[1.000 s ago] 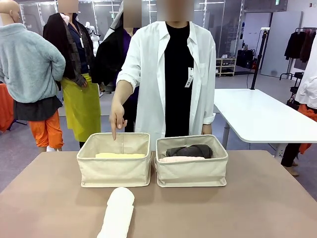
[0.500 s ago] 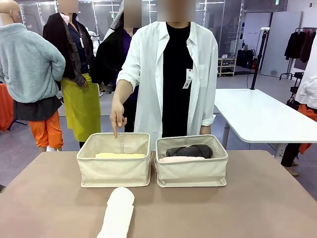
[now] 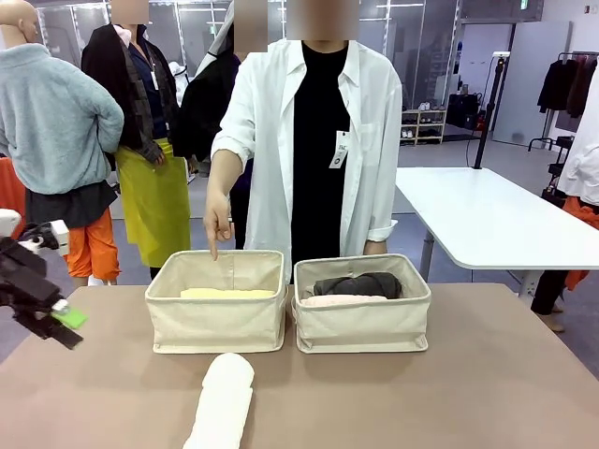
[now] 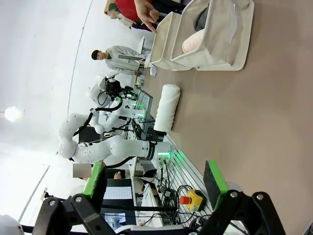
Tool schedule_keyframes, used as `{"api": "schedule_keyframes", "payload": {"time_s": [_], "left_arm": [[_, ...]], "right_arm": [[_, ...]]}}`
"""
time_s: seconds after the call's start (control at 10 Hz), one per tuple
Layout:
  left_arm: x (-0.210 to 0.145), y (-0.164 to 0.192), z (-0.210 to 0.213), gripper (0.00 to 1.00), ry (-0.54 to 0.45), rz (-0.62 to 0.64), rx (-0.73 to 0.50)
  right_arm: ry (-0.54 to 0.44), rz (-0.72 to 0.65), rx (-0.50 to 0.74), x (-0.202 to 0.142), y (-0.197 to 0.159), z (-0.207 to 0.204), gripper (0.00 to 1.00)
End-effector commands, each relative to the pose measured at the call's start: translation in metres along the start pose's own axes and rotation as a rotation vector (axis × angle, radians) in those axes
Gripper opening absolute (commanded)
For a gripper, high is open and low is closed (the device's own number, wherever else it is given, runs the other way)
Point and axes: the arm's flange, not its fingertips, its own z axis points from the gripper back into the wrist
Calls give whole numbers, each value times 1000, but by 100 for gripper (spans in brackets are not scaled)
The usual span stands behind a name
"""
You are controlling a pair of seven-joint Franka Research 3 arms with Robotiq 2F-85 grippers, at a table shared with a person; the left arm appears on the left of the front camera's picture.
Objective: Divide the towels into two baskets.
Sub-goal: Pick up one hotel-folded towel from the bottom of the table and place it in the Fabric basket indicated by the person.
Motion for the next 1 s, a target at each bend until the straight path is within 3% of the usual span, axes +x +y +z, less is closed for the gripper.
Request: {"api": "schedule_keyframes", "payload": {"time_s": [0.0,0.4,0.9], "left_arm": [[-5,-29,-42,100,-28,59,157],[-7,-58,-115,100,-170,157,312],[-9,-59,-179,100,-66,287,423]], "right_arm": [[-1,2,-16,-5,3,-2,100],[-1,2,-16,-5,3,-2,100],[-1,2,-16,-5,3,-2,100]]}}
